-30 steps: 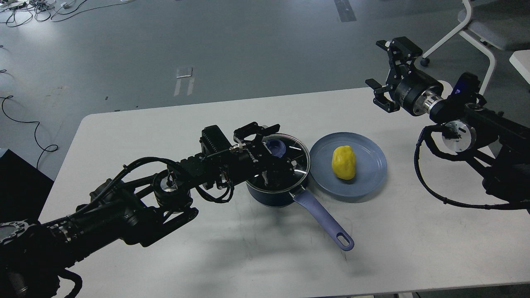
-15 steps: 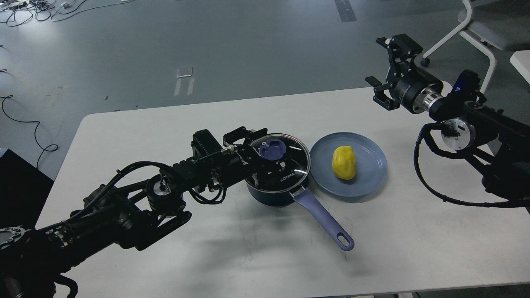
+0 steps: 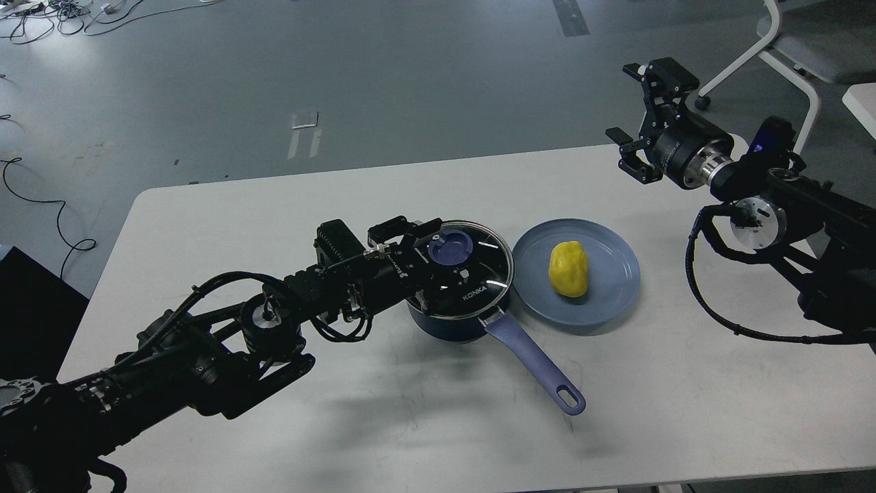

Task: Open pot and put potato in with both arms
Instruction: 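Lower the left gripper onto the glass lid knob and grasp it, then lift the glass lid off the saucepan with the left gripper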

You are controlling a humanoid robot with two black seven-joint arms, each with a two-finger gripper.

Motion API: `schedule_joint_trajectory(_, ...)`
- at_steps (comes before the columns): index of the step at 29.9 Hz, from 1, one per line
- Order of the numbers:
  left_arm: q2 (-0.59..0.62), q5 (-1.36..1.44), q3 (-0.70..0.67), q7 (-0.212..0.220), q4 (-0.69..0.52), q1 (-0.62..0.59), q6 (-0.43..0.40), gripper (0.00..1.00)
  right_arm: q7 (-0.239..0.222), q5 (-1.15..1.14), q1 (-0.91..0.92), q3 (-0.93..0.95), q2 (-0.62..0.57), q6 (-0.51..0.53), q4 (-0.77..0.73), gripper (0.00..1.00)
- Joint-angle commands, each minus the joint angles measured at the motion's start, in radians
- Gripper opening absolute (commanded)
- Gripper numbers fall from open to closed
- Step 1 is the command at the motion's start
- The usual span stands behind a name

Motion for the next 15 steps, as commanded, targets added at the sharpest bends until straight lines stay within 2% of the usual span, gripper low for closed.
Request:
schedule_joint_trajectory(1, 0.008, 0.0, 0.0, -0.001, -0.001, 0.0, 0.0, 0.68, 0.0, 0.0, -0.001, -0.001, 0.0, 0.0, 0.0, 1.0)
schedule_joint_trajectory(3, 0.008, 0.0, 0.0, 0.0, -0.001, 0.0, 0.0, 0.66, -0.002, 0.0, -0.003, -0.001, 0.0, 0.0, -0.002, 1.0)
schedule_joint_trajectory(6, 0.01, 0.002, 0.0, -0.001, -0.001, 0.0, 0.0, 0.55, 0.0, -0.002, -0.003, -0.002, 0.0, -0.002, -0.002, 1.0)
schedule_joint_trajectory(15, 0.03, -0.014, -0.002, -0.012, -0.02, -0.001, 0.0, 0.53, 0.0, 0.0, -0.004, -0.002, 0.0, -0.003, -0.002, 1.0)
